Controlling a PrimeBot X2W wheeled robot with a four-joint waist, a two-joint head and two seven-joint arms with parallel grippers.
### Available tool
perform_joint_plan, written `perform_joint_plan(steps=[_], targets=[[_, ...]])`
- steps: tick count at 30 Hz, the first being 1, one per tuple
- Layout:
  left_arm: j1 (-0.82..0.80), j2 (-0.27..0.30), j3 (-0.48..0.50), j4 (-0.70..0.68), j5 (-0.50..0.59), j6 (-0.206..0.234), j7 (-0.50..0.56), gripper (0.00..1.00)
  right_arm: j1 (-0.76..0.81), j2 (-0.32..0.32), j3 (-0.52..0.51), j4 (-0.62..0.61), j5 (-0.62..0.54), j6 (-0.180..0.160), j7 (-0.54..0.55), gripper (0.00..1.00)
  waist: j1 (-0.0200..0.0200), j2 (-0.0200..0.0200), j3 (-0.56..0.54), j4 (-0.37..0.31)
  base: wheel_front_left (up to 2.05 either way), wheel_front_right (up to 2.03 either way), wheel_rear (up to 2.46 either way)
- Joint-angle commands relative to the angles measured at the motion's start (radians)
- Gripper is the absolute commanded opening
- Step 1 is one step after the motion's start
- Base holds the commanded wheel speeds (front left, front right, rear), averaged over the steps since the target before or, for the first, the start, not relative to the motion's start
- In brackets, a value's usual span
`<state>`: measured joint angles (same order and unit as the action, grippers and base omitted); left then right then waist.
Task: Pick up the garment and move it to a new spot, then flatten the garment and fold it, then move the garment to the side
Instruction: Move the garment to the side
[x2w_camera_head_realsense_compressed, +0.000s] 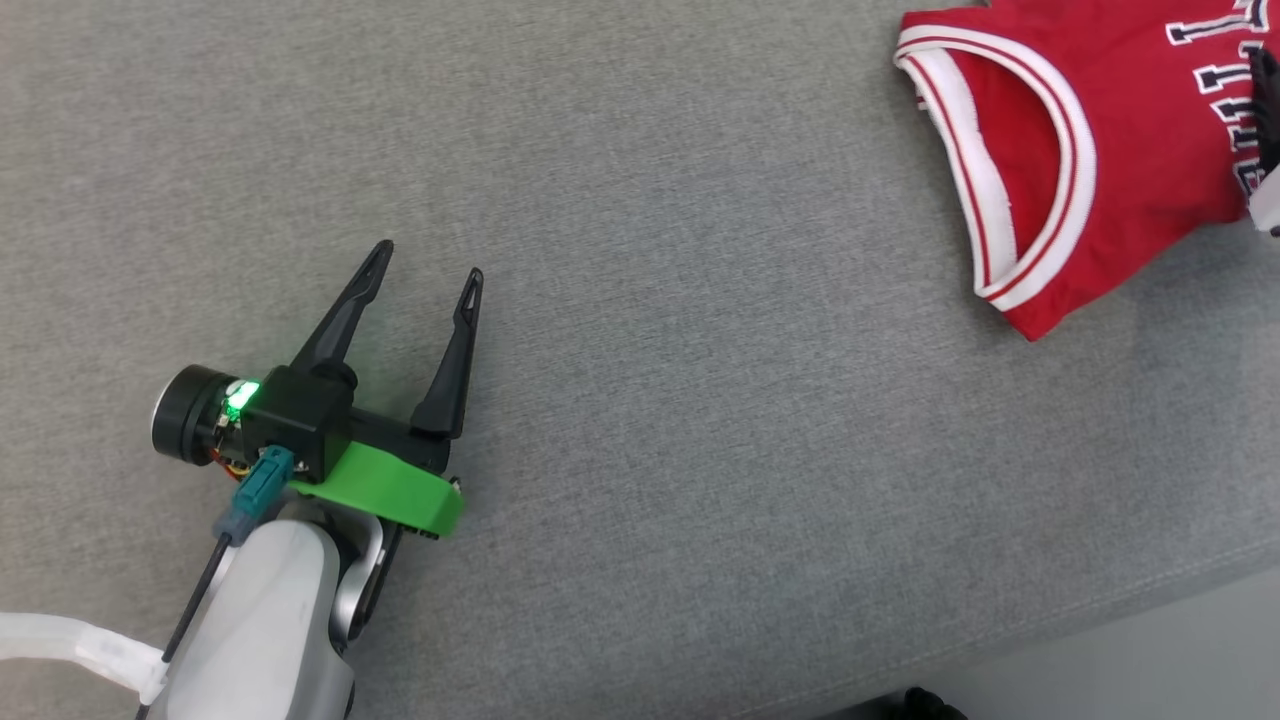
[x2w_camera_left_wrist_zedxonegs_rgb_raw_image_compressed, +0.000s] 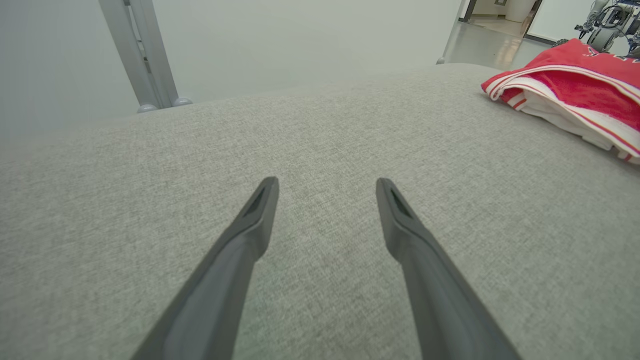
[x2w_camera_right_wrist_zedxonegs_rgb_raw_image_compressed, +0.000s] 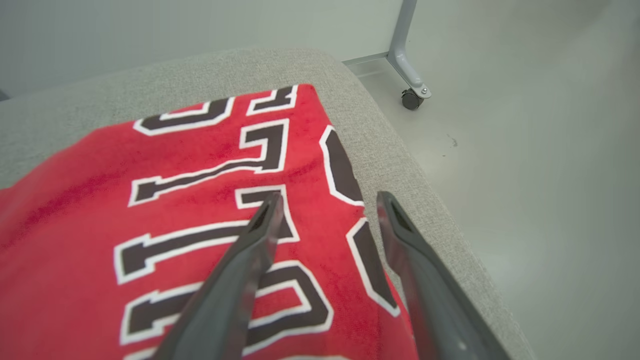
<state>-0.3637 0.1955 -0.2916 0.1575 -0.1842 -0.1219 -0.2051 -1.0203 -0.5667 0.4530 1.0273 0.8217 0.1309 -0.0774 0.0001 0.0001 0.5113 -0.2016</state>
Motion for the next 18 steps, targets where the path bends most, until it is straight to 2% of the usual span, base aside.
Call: perform_joint_plan(steps=[1, 5, 9, 14, 18], targets=[[0.004, -0.003, 0.001, 0.005, -0.01, 0.007, -0.009, 1.0, -0.019, 0.0, 0.0, 0.044, -0.029, 0.0, -0.012, 1.0, -0.0001, -0.0001, -0.016, 0.024, 0.0, 0.0, 0.0], [0.022, -0.013, 0.006, 0.026, -0.023, 0.013, -0.026, 1.0, -0.045, 0.003, 0.001, 0.143, -0.091, 0.0, -0.076, 1.0, -0.0001, -0.0001, -0.07, 0.039, 0.0, 0.0, 0.0], [0.051, -0.018, 0.028, 0.046, -0.042, 0.029, -0.044, 1.0, -0.047, 0.023, 0.004, 0.162, -0.134, 0.0, -0.151, 1.0, -0.0001, -0.0001, -0.154, 0.057, 0.0, 0.0, 0.0], [0.107, -0.016, 0.077, 0.049, -0.067, 0.059, -0.053, 1.0, -0.001, 0.034, 0.01, 0.09, -0.175, 0.0, -0.184, 1.0, -0.0001, -0.0001, -0.266, 0.077, 0.0, 0.0, 0.0], [0.161, -0.02, 0.127, 0.024, -0.106, 0.081, -0.059, 1.0, 0.069, 0.048, -0.027, -0.041, -0.195, 0.0, -0.188, 1.0, -0.0001, -0.0001, -0.353, 0.094, 0.0, 0.0, 0.0]])
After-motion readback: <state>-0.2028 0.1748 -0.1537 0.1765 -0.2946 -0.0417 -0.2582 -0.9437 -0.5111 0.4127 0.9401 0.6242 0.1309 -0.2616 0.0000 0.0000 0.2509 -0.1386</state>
